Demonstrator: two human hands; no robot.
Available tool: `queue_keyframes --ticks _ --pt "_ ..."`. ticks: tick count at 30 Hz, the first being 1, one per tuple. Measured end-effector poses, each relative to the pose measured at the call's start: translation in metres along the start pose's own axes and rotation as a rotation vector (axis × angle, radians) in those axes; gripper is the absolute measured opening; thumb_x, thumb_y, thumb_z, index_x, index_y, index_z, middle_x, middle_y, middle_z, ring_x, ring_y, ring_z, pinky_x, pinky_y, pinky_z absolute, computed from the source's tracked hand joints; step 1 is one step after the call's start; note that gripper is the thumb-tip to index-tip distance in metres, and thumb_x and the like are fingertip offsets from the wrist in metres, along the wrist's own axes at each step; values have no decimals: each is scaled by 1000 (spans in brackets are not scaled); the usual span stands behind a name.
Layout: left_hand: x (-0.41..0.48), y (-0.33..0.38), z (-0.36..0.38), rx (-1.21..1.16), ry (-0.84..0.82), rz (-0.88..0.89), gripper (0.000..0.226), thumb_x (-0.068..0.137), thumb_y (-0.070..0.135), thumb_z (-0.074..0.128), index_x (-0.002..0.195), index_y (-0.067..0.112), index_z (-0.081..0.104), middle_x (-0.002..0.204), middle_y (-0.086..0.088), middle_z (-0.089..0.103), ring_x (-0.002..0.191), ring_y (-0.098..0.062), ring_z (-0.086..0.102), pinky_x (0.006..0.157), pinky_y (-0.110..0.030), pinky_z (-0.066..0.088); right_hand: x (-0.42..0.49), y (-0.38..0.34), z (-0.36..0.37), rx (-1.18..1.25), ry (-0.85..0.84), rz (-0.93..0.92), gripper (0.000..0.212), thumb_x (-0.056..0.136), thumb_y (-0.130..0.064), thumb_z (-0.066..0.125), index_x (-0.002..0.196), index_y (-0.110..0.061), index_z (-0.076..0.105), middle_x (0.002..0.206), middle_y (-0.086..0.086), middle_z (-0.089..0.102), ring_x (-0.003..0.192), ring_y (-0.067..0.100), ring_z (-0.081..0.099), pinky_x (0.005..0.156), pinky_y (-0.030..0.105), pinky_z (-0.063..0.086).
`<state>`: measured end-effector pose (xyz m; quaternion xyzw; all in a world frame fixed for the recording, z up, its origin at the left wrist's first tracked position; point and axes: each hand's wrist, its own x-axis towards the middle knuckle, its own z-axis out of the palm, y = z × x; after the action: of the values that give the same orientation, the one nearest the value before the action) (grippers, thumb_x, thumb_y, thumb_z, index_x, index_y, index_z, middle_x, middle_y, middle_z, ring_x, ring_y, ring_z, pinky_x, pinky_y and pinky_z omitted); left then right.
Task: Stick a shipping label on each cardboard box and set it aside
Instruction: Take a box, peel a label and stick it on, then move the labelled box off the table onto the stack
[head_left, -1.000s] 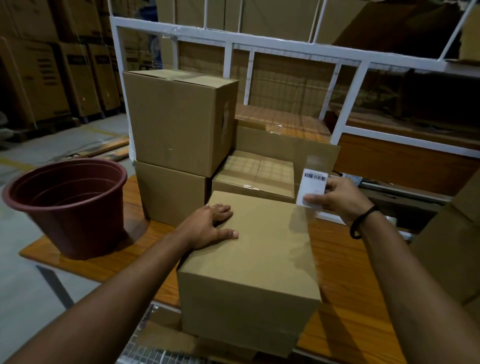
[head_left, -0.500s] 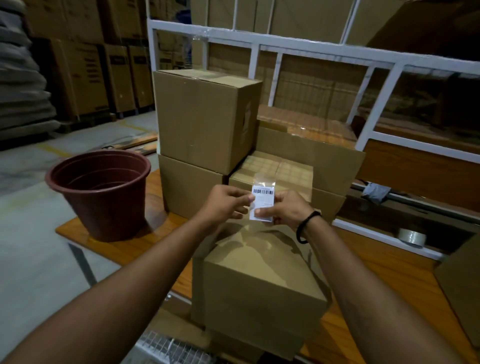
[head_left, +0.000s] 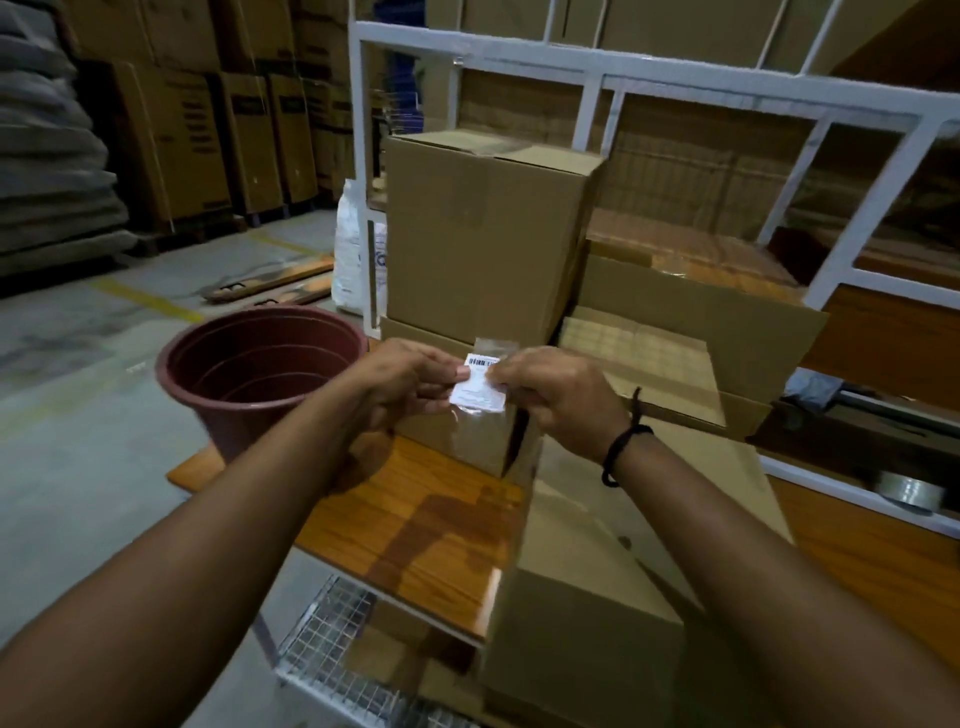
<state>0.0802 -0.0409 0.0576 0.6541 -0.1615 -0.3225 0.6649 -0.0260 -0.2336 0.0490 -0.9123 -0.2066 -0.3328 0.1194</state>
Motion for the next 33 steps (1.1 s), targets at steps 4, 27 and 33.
queue_keyframes --ticks 4,27,33 --pt "-4 3 -73 43 60 39 14 90 14 64 95 3 71 81 -8 72 64 -12 68 57 -24 56 70 -16 53 8 55 -19 13 81 -8 70 93 -12 76 92 2 75 84 18 69 79 30 49" --pt "1 -46 -246 1183 70 300 30 81 51 71 99 28 78 96 12 74 86 -1 64 77 -33 55 217 -35 222 645 -455 1136 26 90 -5 64 113 6 60 104 16 69 94 26 69 87 42 56" --pt "16 -32 -176 1203 -4 449 38 84 52 67 112 28 73 108 10 72 95 -3 62 80 -30 51 153 -20 124 665 -233 1199 21 89 -7 66 109 -2 64 101 11 71 92 21 70 76 31 59"
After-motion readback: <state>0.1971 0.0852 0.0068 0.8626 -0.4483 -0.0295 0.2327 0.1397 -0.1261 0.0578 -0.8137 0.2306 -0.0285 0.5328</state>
